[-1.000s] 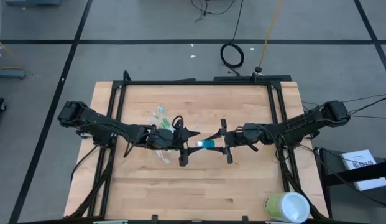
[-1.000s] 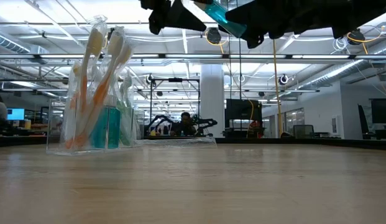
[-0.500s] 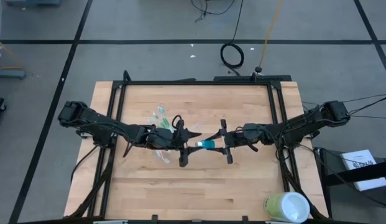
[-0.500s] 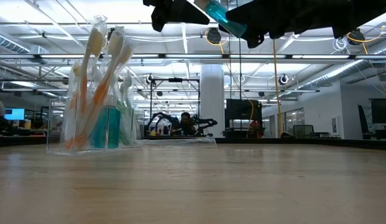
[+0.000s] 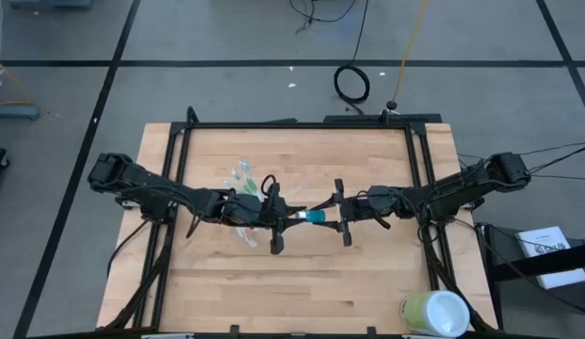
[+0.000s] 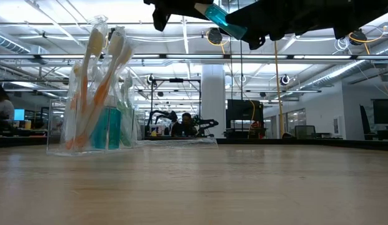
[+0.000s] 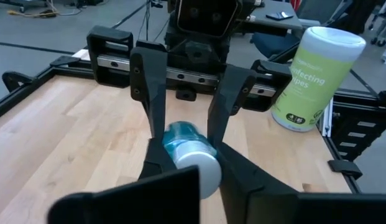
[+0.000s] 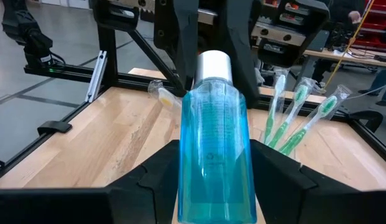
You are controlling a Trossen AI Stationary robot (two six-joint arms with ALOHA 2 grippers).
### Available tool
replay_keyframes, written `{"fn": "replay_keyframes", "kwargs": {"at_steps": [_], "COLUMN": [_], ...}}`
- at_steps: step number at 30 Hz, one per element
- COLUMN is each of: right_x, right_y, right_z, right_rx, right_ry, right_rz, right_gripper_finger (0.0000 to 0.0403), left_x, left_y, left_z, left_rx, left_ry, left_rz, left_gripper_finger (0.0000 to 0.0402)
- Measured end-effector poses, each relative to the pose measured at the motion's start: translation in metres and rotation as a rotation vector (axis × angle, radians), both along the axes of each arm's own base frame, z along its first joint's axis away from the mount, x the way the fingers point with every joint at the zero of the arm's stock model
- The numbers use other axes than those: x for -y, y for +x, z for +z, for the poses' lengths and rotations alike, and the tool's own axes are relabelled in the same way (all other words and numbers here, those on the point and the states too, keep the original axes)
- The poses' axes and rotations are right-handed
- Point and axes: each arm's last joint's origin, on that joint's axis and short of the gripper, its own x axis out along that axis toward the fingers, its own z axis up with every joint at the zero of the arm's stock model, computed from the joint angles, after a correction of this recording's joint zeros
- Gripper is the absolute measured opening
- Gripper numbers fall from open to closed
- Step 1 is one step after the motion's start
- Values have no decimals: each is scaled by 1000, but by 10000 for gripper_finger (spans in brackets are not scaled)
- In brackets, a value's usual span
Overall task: Pick & Place toothbrushing station
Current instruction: Put the blue mouthwash into the middle section of the transparent organizer
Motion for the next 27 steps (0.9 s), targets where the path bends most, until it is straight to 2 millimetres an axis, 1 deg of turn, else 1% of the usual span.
{"fn": "replay_keyframes", "kwargs": {"at_steps": [1,8,12,15,20,27], "right_x": [0,0,0,1,3,5], "right_y": [0,0,-2,-7,-19,-33], "right_z": [0,0,0,3,13,22], "right_rx": [-1,0,-26,-48,-64,-90], "right_ry": [1,0,-4,-8,-8,43], "right_rz": [-1,6,10,12,13,7], "right_gripper_finger": [167,183,190,191,188,191], "left_x": [0,0,2,5,5,-2], "left_y": [0,0,-4,-11,-20,-47], "left_z": [0,0,5,12,20,34], "left_rx": [0,3,16,17,15,-53], "left_ry": [0,6,40,62,75,80], "left_rz": [-1,-6,-3,2,19,115], "left_gripper_finger": [10,4,2,1,0,0]}}
